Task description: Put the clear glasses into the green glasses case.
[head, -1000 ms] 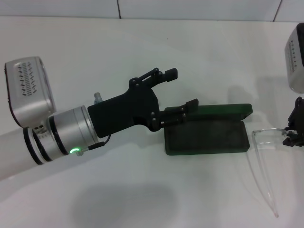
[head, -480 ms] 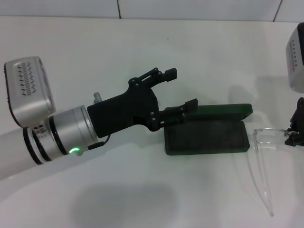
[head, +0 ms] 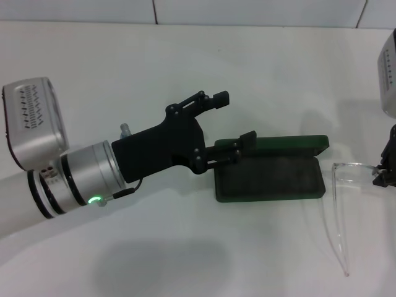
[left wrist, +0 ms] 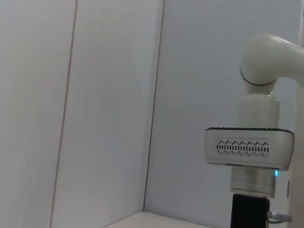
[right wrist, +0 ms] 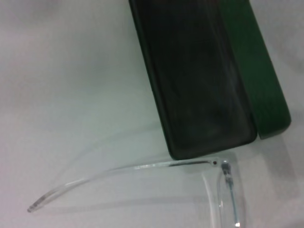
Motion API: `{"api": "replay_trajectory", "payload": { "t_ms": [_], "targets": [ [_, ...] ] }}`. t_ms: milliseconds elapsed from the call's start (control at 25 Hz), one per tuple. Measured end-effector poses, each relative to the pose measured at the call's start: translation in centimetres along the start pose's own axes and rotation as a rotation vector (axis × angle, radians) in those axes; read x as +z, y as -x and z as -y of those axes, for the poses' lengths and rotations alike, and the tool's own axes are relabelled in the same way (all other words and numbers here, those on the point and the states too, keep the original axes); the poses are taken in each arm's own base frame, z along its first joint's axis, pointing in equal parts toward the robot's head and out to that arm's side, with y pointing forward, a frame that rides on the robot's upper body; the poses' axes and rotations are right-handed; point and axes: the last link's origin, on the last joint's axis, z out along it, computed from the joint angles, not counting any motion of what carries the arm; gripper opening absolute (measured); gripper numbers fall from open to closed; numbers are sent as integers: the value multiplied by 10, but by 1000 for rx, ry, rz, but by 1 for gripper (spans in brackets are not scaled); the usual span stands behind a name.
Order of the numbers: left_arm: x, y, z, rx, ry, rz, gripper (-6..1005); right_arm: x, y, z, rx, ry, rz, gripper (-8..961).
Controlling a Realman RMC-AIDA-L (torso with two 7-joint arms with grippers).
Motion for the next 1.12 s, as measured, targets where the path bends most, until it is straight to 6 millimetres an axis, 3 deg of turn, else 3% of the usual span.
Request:
{"api": "replay_trajectory", "payload": {
  "t_ms": [240,600,840,1120],
  "targets": [
    [-3,-3,-3,0,20,-24,887,-8,-12,-3,36,-2,54,111],
    [-6,-4,-1,-2,0,-33,887,-36,-39,-9,78,-24,328,110],
    [-11,-5,0,-6,-17,-47,887,-48,-62,-7,141,-149,560,105],
    [-7,-8,1,14,-21,-67,887,-54,-61,1,201,-281,780,105]
  ]
}}
